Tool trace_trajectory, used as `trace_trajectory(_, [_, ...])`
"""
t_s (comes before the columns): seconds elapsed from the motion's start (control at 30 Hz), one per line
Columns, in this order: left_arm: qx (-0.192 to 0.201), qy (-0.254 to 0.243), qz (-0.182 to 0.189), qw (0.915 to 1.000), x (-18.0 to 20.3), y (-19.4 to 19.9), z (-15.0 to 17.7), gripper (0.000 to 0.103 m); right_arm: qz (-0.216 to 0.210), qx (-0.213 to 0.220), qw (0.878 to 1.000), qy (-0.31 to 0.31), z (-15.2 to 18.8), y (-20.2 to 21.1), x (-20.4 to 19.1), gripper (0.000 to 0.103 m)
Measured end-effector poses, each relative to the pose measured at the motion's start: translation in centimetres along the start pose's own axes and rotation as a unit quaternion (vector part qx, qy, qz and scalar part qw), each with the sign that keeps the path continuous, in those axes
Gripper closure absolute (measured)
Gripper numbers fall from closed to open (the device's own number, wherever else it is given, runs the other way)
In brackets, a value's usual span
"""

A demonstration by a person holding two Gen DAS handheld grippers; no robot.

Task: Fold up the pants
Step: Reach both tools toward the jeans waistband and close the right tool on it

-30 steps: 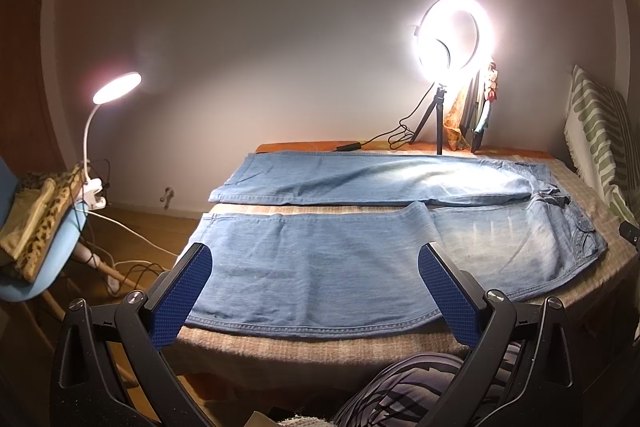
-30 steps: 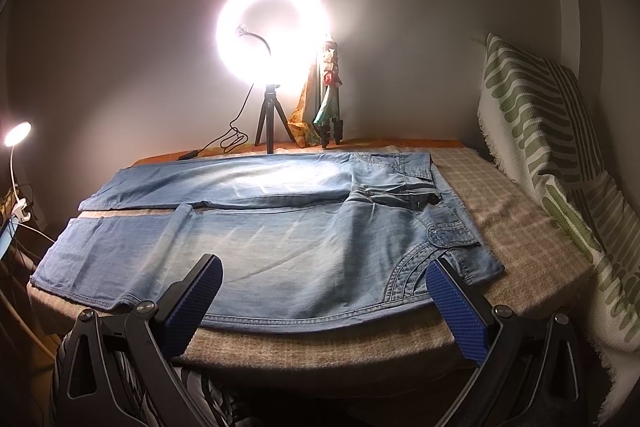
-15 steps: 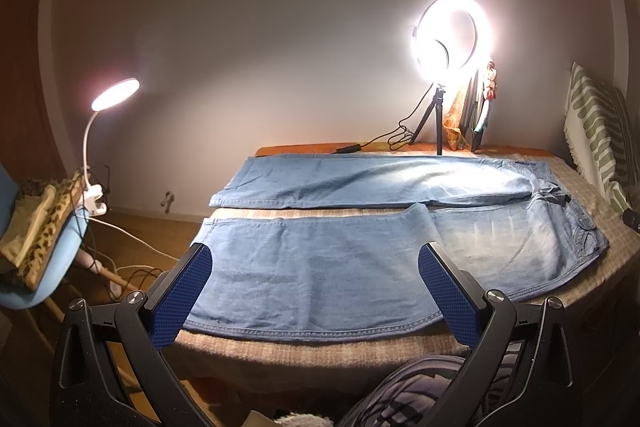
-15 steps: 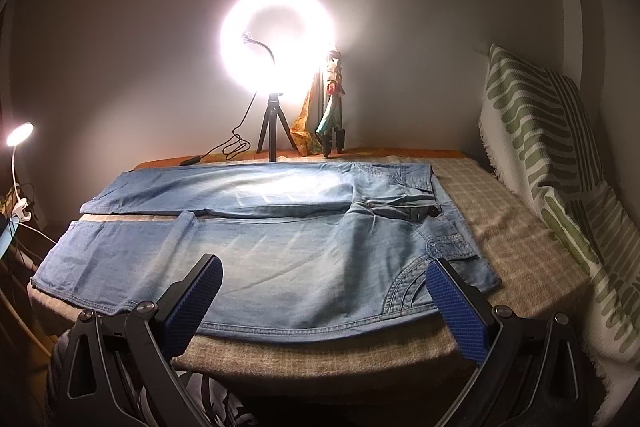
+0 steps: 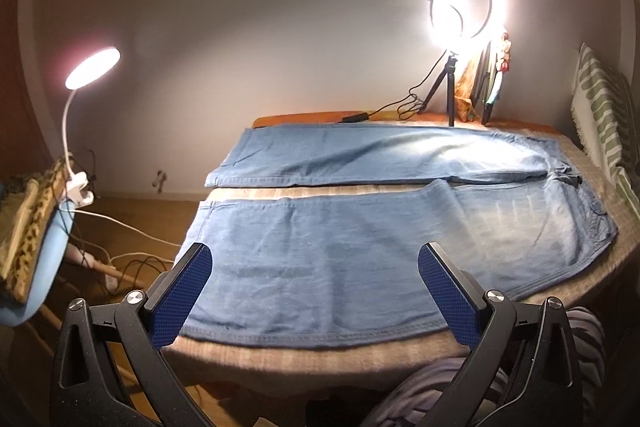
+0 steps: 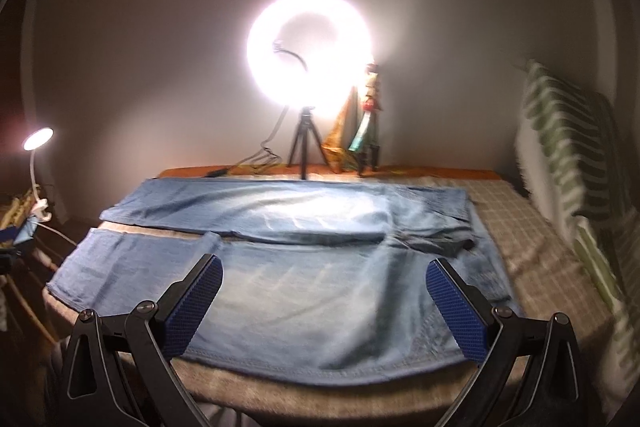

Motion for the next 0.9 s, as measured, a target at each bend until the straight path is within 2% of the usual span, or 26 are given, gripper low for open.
trace_trajectory(0.13, [-0.009,0.000,0.019,0.9998,-1.8,-2.7,-1.6,0.001,-0.036,-0.012,0.999,0.018,-2.6,-3.2,-1.1,0.000])
trace_trajectory(0.27, [-0.013,-0.009,-0.002,0.9999,-3.4,-5.5,-3.8,0.001,-0.065,-0.027,0.996,0.053,-5.6,-7.6,-2.6,0.000])
trace_trajectory(0.37, [-0.025,-0.011,-0.001,0.9996,-4.1,-8.2,-5.5,0.001,-0.094,-0.041,0.992,0.070,-7.7,-11.6,-3.5,0.000])
trace_trajectory(0.47, [-0.036,-0.016,-0.001,0.9992,-4.5,-11.2,-7.0,0.001,-0.100,-0.054,0.990,0.080,-9.1,-16.1,-3.8,0.000])
trace_trajectory(0.63, [-0.058,-0.041,-0.023,0.9972,-4.3,-16.2,-8.8,0.001,-0.100,-0.076,0.984,0.123,-9.7,-23.4,-4.5,0.000])
trace_trajectory(0.77, [-0.086,-0.030,-0.006,0.9958,-4.6,-20.3,-9.3,0.001,-0.097,-0.105,0.978,0.153,-9.4,-29.3,-4.6,0.003])
trace_trajectory(0.87, [-0.115,-0.008,0.019,0.9932,-4.8,-23.7,-9.2,0.010,-0.099,-0.138,0.969,0.178,-8.8,-33.8,-4.9,0.011])
trace_trajectory(0.9, [-0.120,-0.002,0.024,0.9925,-4.9,-24.5,-9.3,0.017,-0.101,-0.146,0.967,0.183,-8.7,-35.0,-5.0,0.013])
Point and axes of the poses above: each gripper's, at about its wrist camera, not at the fingertips, and y roughly against the way its jaws point, x to its right, z to its underside, the point moved 7 cm from there along -y, roughly the way its jaws point, and after that the axes turned 5 degrees about z, right-handed, at the moved point
